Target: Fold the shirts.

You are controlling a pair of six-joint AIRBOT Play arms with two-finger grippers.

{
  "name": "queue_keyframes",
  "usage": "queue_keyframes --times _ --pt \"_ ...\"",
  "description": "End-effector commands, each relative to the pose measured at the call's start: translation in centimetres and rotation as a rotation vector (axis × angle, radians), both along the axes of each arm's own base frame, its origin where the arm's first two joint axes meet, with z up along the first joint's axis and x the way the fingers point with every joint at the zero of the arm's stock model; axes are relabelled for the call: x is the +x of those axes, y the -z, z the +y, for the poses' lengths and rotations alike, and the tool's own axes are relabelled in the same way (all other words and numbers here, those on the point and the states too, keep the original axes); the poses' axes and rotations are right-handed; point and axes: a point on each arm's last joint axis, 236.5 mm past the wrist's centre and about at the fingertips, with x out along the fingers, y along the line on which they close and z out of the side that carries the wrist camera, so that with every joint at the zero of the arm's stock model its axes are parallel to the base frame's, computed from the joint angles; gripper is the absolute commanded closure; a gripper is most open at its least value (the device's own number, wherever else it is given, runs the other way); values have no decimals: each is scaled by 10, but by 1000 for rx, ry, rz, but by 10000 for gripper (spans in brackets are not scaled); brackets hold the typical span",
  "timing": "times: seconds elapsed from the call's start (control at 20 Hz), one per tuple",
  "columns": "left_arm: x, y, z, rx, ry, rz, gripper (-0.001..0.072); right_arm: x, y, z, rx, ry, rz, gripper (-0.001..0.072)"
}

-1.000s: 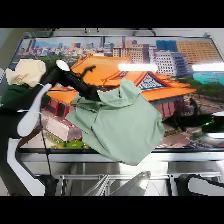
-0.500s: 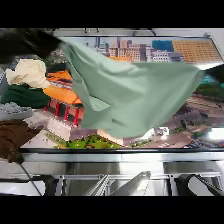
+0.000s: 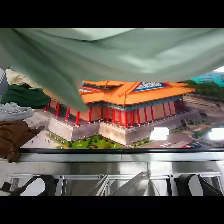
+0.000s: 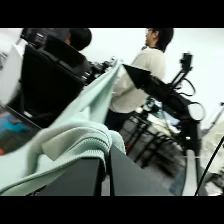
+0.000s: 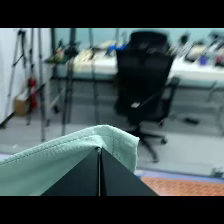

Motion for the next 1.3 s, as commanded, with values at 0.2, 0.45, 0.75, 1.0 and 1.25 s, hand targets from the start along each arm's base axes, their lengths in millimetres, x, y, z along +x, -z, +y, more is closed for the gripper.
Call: queue_keyframes --times 0.2,0.45,0.75,1.0,1.25 --pt "51 91 0 128 -86 309 683 80 66 43 94 -354 222 698" --pt "133 317 -10 291 -30 894 683 204 299 79 160 -430 812 697" --pt "233 452 34 253 -112 960 657 278 442 62 285 -303 980 571" --pt "230 446 114 399 -184 997 -9 196 431 -12 382 -308 1223 366" --pt "111 515 144 592 -159 1308 -8 51 521 -27 629 -254 1585 318"
